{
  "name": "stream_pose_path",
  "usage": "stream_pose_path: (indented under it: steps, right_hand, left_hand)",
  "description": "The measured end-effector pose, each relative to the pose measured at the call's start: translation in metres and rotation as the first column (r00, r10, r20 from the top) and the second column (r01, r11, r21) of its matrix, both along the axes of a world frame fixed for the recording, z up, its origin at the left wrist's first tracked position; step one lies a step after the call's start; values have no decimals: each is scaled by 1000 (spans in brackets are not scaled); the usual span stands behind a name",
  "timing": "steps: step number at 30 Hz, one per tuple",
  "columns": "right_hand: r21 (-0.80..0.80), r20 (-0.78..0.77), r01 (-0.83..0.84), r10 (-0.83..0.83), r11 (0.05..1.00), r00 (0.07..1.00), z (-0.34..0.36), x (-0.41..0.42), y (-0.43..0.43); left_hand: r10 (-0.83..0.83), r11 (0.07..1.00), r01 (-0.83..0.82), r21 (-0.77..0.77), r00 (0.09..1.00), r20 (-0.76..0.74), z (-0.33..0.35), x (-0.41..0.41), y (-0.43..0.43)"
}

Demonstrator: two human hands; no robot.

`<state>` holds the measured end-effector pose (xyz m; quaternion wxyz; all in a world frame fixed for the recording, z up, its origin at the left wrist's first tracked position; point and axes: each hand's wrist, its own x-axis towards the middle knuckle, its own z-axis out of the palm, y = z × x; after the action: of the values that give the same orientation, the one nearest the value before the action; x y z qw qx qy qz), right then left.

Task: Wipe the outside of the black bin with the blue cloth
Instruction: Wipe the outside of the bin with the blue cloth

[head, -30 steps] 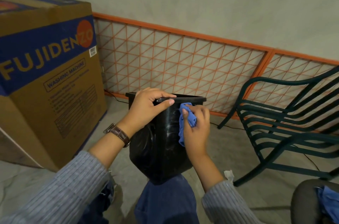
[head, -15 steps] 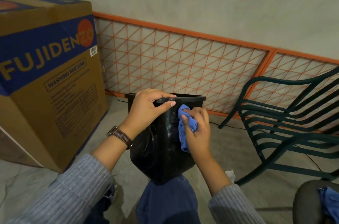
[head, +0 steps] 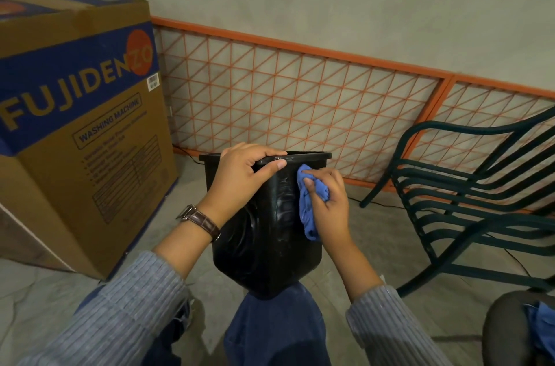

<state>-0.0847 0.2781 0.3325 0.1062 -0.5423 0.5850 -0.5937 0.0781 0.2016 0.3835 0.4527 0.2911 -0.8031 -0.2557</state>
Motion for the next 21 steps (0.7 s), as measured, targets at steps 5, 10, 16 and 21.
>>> stream_pose_path:
  steps: [5, 10, 16, 21]
  right_hand:
    - [-71, -238, -33, 16, 997, 971, 6, 16, -2]
    - [16, -382, -97, 95, 995, 919, -4, -4, 5]
    - [-78, -449, -52, 12, 996, 893, 6, 12, -3]
    - [28, -446, -76, 81, 997, 891, -7, -2, 2]
  left_hand:
    - [-10, 1000, 10, -6, 1000, -12, -2, -1, -3]
    - [-46, 998, 48, 39, 998, -48, -5, 3, -6]
    - [-47, 998, 48, 38, 999, -25, -1, 0, -3]
    - [-23, 1000, 23, 15, 1000, -20, -1, -1, -3]
